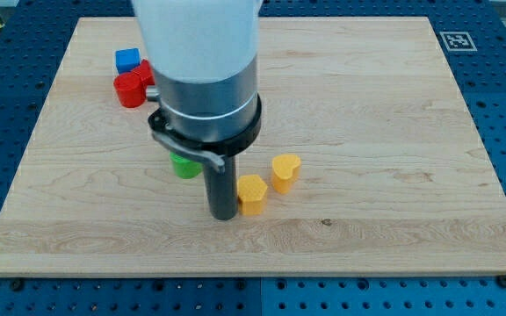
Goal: Separate the blue cube and red star
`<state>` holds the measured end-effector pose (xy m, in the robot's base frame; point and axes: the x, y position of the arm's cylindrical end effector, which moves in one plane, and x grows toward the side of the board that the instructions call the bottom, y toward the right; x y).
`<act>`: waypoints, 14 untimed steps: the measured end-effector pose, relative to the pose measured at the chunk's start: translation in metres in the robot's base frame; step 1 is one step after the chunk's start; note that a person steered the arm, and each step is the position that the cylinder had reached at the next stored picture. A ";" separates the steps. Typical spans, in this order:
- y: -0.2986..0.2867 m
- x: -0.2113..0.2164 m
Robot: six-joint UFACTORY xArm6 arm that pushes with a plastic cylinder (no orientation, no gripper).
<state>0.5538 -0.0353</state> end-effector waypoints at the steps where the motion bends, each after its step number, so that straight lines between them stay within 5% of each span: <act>1: 0.022 -0.010; 3: 0.064 -0.016; 4: 0.040 -0.040; 6: 0.009 -0.165; 9: -0.099 -0.160; 10: -0.116 -0.189; 14: -0.058 -0.264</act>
<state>0.2897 -0.0934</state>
